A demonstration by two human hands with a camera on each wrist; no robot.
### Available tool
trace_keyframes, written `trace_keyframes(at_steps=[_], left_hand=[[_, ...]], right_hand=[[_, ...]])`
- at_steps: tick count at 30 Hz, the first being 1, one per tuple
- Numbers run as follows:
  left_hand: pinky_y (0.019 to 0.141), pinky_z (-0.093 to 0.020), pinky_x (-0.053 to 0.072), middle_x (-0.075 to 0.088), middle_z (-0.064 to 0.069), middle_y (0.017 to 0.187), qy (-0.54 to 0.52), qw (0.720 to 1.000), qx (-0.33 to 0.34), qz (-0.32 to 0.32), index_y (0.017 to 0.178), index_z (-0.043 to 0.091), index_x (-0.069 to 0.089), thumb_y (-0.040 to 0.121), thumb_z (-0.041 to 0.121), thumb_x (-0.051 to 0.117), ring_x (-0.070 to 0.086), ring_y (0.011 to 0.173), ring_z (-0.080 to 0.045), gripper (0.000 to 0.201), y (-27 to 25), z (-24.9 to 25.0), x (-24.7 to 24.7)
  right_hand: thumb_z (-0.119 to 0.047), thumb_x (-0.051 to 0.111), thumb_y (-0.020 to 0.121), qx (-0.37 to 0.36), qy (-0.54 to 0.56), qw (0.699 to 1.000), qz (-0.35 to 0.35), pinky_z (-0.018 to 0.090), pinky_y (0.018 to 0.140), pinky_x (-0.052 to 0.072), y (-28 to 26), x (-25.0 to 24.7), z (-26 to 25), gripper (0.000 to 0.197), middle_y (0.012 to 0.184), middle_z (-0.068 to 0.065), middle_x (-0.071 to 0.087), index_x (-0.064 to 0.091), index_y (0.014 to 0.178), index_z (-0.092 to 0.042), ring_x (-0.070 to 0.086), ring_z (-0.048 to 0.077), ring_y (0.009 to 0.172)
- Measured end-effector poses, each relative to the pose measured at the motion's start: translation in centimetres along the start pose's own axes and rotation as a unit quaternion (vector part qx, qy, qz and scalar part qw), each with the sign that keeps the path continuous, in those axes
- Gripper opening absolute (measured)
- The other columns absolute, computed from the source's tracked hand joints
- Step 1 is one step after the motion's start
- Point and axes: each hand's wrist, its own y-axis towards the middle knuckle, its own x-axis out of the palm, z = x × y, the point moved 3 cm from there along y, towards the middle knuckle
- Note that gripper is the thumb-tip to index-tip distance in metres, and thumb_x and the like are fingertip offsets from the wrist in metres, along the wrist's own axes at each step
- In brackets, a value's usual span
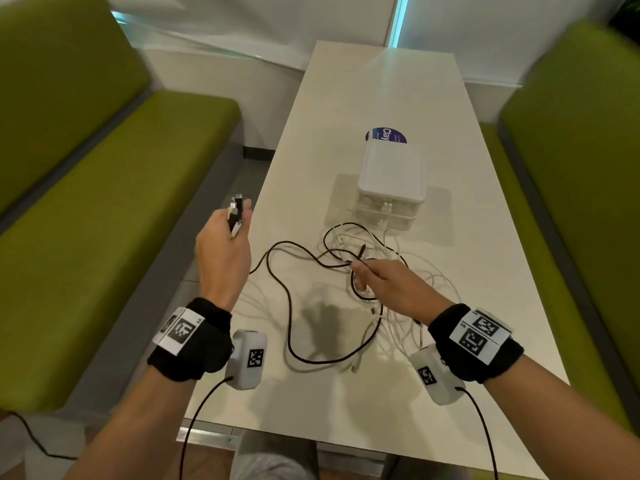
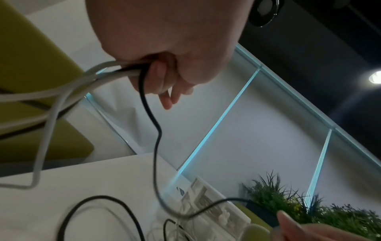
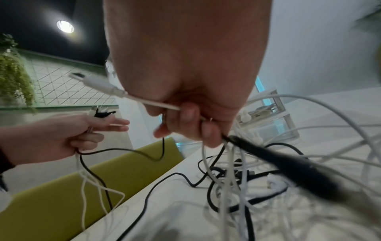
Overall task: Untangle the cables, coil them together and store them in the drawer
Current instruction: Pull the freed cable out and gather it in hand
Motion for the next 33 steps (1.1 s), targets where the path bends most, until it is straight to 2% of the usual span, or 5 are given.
trace_keyframes(at_steps=[5, 14, 19, 23, 33], left_hand=[[0.083, -0.012, 0.046, 0.067, 0.012, 0.118, 0.002, 0.985, 0.137, -0.106, 0.116, 0.020, 0.067, 0.100, 0.014, 0.052, 0.061, 0.094, 0.002, 0.023, -3.0, 2.7, 3.1], [0.066, -0.036, 0.041, 0.050, 0.006, 0.083, 0.217, 0.903, 0.213, -0.305, 0.083, 0.011, 0.058, 0.090, 0.009, 0.050, 0.057, 0.079, -0.025, 0.011, -5.5, 1.9, 7.6], [0.061, -0.016, 0.034, 0.059, 0.015, 0.074, 0.123, 0.949, 0.173, -0.232, 0.073, 0.032, 0.050, 0.096, 0.013, 0.052, 0.054, 0.068, 0.002, 0.030, -3.2, 3.8, 5.7], [0.062, -0.022, 0.038, 0.063, 0.011, 0.074, -0.033, 0.988, 0.072, -0.131, 0.077, 0.020, 0.062, 0.101, 0.027, 0.048, 0.053, 0.064, -0.011, 0.029, -1.6, 4.1, 3.7], [0.050, -0.027, 0.032, 0.056, 0.009, 0.070, -0.180, 0.977, -0.114, 0.000, 0.080, 0.021, 0.062, 0.103, 0.032, 0.044, 0.037, 0.051, -0.005, 0.031, 0.8, 0.8, 2.0]], right_hand=[[-0.044, 0.030, 0.105, 0.010, -0.105, 0.993, -0.051, 0.030, 0.070, 0.042, 0.0, 0.8, -0.7, 0.045, 0.068, -0.009, 0.055, 0.051, 0.074, -0.019, 0.053, 0.009, 0.066], [-0.034, 0.038, 0.106, -0.025, -0.150, 0.985, -0.082, 0.027, 0.066, 0.037, 0.2, 1.5, -2.3, 0.028, 0.070, -0.015, 0.052, 0.052, 0.082, -0.027, 0.053, 0.014, 0.076], [-0.035, 0.044, 0.104, -0.002, -0.128, 0.991, -0.026, 0.021, 0.060, 0.038, 0.7, 0.7, -1.0, 0.036, 0.070, -0.014, 0.059, 0.053, 0.069, -0.028, 0.054, 0.003, 0.063], [-0.037, 0.042, 0.104, 0.003, -0.081, 0.997, 0.020, 0.021, 0.059, 0.038, 0.4, 0.2, -0.2, 0.039, 0.071, -0.007, 0.063, 0.057, 0.073, -0.020, 0.058, 0.010, 0.064], [-0.034, 0.034, 0.106, 0.041, -0.105, 0.993, 0.024, 0.038, 0.078, 0.049, 0.1, -0.4, 0.4, 0.040, 0.089, 0.003, 0.068, 0.061, 0.093, -0.007, 0.062, 0.024, 0.081]])
